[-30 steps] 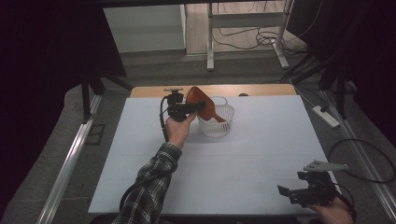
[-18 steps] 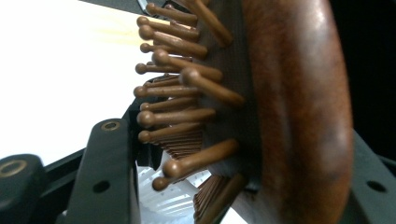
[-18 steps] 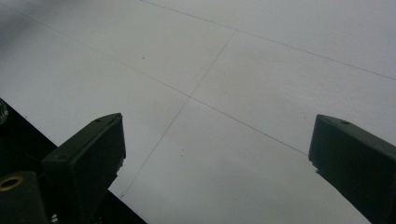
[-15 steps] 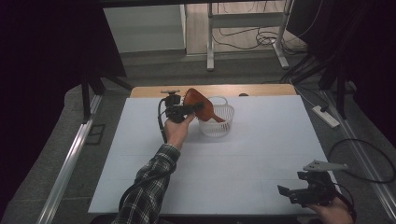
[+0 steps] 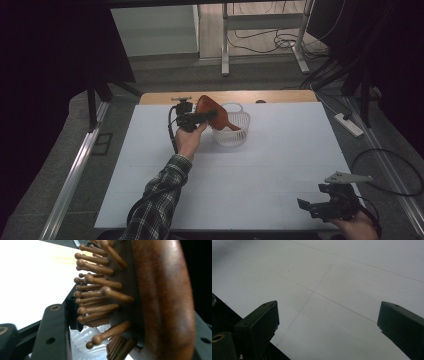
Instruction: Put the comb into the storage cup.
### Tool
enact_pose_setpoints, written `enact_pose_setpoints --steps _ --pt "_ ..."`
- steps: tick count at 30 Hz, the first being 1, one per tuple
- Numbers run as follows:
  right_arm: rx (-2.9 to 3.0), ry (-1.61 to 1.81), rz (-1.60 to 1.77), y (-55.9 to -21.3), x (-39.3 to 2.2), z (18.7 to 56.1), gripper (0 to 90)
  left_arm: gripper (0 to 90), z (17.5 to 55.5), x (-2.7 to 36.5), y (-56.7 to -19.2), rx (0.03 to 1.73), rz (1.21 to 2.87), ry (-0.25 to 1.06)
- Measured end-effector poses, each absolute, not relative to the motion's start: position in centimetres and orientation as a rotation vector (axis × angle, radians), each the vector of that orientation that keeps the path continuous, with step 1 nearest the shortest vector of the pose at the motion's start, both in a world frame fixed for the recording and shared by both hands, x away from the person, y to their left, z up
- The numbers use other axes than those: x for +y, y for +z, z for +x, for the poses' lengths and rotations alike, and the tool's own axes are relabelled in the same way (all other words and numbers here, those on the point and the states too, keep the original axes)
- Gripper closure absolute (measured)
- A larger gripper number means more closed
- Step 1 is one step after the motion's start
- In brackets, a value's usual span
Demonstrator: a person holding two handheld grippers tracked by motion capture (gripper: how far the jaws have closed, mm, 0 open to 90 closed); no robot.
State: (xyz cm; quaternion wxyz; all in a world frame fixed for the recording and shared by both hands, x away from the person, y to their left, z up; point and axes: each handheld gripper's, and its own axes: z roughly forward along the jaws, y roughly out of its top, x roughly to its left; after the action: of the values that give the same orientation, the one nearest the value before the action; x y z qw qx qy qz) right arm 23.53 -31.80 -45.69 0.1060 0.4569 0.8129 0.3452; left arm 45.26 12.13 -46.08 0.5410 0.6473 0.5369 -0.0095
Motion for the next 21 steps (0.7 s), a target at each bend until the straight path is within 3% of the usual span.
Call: enact_pose_setpoints --steps 10,21 --pt "2.396 1.013 1.345 -45.69 -31.79 23.54 3.8 39.9 45.37 12.03 -46.15 1.266 1.563 -0.016" --pt "2.397 1.010 1.345 -45.69 -31.78 23.54 3.8 29.6 45.37 12.19 -45.96 1.247 1.574 -0.007"
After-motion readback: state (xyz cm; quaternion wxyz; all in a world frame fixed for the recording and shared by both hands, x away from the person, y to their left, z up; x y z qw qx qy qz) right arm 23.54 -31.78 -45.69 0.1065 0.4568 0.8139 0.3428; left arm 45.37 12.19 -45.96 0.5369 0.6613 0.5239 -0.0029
